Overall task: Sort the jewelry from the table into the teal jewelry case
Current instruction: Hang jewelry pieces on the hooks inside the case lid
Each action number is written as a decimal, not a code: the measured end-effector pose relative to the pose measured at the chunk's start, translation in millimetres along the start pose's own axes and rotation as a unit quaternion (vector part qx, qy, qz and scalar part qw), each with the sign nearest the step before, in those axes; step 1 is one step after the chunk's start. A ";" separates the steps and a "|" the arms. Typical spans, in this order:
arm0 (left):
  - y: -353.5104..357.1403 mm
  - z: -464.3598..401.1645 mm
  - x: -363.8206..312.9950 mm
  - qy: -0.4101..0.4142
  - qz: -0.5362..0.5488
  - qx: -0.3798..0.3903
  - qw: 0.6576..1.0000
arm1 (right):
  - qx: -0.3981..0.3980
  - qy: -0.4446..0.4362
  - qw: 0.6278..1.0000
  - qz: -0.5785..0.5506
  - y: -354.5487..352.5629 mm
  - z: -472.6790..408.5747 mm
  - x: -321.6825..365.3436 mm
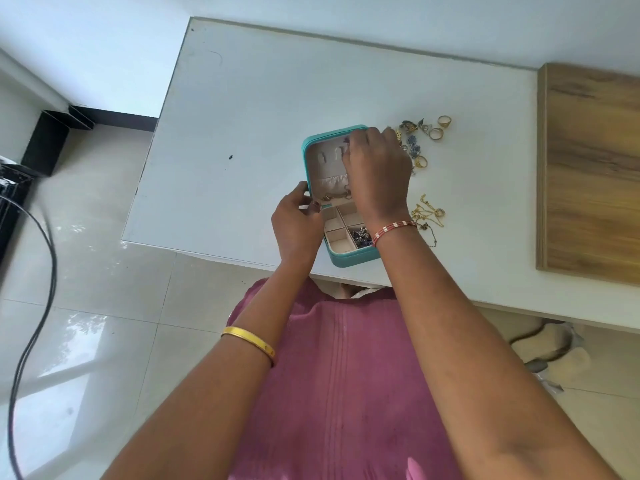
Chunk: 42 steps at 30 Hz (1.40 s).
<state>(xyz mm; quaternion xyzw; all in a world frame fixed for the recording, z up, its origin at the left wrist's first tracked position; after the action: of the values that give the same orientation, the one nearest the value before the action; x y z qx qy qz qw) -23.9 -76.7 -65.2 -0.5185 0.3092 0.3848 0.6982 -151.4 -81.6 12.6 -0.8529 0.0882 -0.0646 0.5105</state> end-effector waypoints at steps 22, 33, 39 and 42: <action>-1.3 -0.8 -4.5 0.001 -0.010 0.008 1.000 | -0.039 -0.238 0.969 0.047 -0.3 3.1 9.0; -1.3 1.6 -2.0 0.007 -0.004 -0.010 1.000 | -0.030 -0.215 0.976 -0.035 -1.1 1.5 5.6; 0.5 3.3 0.5 0.007 0.003 -0.012 1.000 | -0.041 -0.164 0.985 -0.035 -8.8 6.3 0.0; 0.1 3.9 0.5 0.008 0.004 -0.012 1.000 | -0.059 -0.166 0.984 -0.034 -11.8 6.8 1.1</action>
<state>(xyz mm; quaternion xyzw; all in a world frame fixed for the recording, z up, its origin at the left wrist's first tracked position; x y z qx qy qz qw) -23.6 -72.8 -64.6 -0.5285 0.3123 0.3872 0.6879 -148.0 -70.5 19.8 -0.8827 -0.0231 0.0664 0.4646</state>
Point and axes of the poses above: each hand's wrist, its own z-axis away from the middle knuckle, its own y-axis out of the palm, x = y × z, the point moved 8 cm from there along -z, towards the middle knuckle
